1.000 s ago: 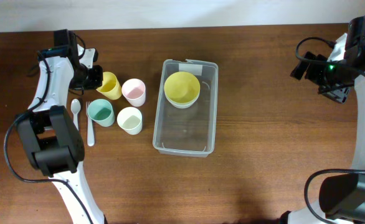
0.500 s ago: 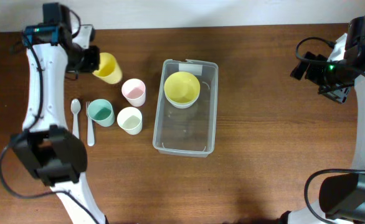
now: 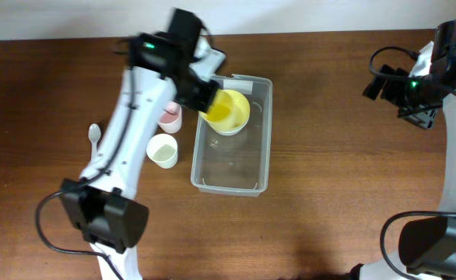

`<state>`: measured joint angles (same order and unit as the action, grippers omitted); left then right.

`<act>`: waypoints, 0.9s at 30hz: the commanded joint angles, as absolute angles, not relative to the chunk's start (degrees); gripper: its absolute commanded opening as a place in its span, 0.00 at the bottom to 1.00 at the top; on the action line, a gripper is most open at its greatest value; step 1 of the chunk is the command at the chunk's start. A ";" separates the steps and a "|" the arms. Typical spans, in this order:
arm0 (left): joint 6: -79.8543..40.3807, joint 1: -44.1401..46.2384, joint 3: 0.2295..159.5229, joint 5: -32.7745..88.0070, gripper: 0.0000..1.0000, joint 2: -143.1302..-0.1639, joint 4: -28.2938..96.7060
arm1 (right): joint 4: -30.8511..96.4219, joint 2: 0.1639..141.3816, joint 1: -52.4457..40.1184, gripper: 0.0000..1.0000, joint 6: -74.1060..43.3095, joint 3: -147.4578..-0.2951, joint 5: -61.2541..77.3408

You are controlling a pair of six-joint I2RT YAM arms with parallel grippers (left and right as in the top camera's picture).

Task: Pack container
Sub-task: 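Carry the yellow cup with left gripper into the container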

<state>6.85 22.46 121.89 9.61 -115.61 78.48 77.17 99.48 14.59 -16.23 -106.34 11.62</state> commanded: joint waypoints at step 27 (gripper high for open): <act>5.67 31.44 102.26 1.80 0.51 -117.19 60.47 | 77.17 99.09 14.66 0.99 -15.90 -106.78 11.53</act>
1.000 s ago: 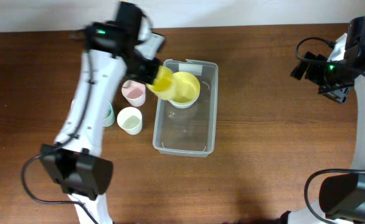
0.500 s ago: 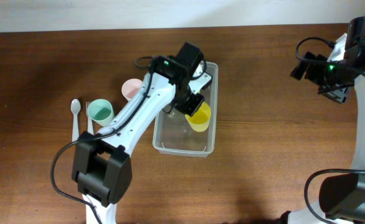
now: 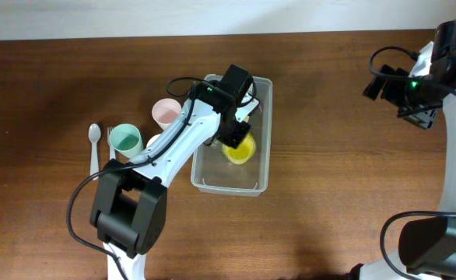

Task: Pack container
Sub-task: 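Carry the yellow cup with left gripper into the container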

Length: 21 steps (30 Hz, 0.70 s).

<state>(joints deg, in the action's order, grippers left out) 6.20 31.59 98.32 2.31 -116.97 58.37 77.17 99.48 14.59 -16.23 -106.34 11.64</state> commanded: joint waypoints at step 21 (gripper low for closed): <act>5.67 6.90 133.56 3.18 0.58 -120.57 83.46 | 77.17 99.09 14.66 0.99 -15.90 -106.78 11.53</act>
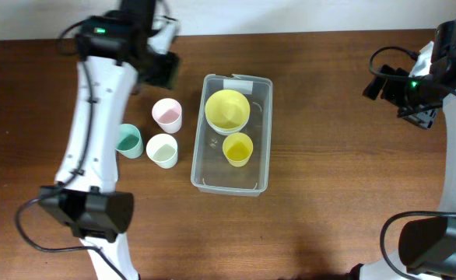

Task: Pack container
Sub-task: 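Carry the yellow cup with left gripper into the container, then move left gripper to the pink cup and grasp it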

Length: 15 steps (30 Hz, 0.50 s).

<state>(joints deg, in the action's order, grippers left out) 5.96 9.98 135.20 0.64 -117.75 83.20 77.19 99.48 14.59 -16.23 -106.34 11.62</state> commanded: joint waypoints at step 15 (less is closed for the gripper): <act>5.63 3.31 131.28 6.72 0.36 -139.48 81.76 | 77.14 99.09 14.66 0.99 -15.90 -106.78 11.53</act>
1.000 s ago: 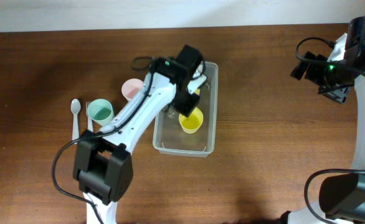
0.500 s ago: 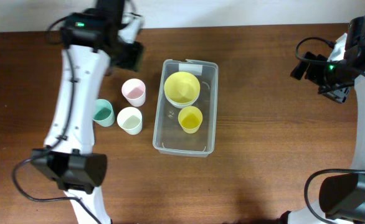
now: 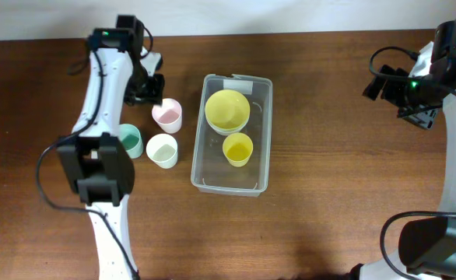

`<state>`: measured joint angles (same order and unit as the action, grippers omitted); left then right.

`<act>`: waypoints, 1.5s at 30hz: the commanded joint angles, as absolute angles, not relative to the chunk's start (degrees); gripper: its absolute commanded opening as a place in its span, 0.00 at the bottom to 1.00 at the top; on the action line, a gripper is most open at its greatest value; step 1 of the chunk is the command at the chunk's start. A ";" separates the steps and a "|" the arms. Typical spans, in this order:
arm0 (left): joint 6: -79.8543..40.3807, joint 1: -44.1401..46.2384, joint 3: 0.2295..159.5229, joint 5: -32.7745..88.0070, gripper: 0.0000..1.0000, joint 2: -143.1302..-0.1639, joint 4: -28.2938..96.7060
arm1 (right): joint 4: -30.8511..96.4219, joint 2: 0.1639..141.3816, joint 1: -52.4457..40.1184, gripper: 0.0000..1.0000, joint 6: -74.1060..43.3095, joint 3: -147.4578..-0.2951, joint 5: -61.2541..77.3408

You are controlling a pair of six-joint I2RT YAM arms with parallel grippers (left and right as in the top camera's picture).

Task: Pack container
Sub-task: 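Move left gripper to the pink cup and grasp it, then carry the pink cup with left gripper into the container and release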

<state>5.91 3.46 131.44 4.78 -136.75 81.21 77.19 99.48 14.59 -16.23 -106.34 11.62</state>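
A clear plastic container stands at the table's middle. Inside it are a yellow bowl at the far end and a yellow cup upright just in front of the bowl. Left of the container stand a pink cup, a pale white-green cup and a teal cup. My left gripper hangs just behind and left of the pink cup, looking open and holding nothing. My right gripper stays at the far right, away from everything; its jaws are not clear.
The left arm's links run down the left side past the teal cup. The brown wooden table ends at a light wall at the back.
My left gripper has moved from the back left of the table to a spot right beside the pink cup. Cups, bowl and container have kept their places. The right arm has not moved.
First my left gripper held the yellow cup over the bowl in the container. Then it was down in the container's middle with the cup. Later the cup stood alone there and the gripper was off at the back left; now it is beside the pink cup.
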 commanded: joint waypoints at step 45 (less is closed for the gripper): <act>3.25 28.71 139.24 1.67 0.01 -127.90 95.68 | 77.14 99.09 14.66 0.99 -15.90 -106.78 11.53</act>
<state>3.77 27.86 144.97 4.45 -127.68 96.44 77.17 99.48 14.59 -16.23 -106.34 11.62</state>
